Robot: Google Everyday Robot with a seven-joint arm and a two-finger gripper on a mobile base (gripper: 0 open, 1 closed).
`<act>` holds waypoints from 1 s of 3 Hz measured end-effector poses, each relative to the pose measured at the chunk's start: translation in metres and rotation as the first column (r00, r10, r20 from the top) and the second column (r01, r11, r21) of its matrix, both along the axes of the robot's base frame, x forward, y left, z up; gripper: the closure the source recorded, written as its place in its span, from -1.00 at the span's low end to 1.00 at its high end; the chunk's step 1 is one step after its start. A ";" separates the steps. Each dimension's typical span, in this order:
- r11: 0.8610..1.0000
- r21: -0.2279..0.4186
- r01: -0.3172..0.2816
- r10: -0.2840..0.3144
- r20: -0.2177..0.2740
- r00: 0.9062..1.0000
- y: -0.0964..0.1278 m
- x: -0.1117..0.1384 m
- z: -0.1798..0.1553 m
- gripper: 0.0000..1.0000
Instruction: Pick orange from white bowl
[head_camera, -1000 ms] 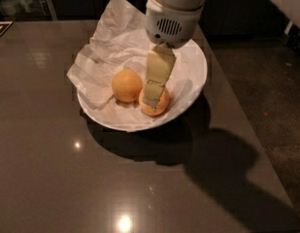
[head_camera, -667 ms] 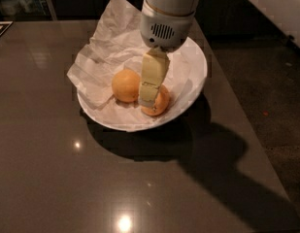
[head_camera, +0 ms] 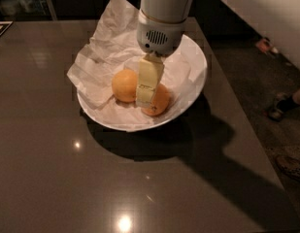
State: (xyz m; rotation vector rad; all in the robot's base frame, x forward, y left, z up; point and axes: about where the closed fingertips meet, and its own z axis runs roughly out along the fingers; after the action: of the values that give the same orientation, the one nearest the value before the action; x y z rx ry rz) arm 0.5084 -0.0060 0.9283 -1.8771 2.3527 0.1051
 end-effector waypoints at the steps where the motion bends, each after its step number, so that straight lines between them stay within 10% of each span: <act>1: 1.000 -0.003 0.006 -0.006 -0.023 1.000 0.000 0.004 -0.011 -0.60; 3: 1.000 -0.012 0.024 -0.024 -0.046 0.999 -0.005 0.012 -0.028 -0.54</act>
Offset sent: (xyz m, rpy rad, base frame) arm 0.0000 -0.0202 -0.0370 -0.0650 0.1209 -0.0325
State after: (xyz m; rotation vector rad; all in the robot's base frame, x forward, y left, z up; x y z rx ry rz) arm 0.5207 -0.0108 0.9004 -1.8705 2.4102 0.1333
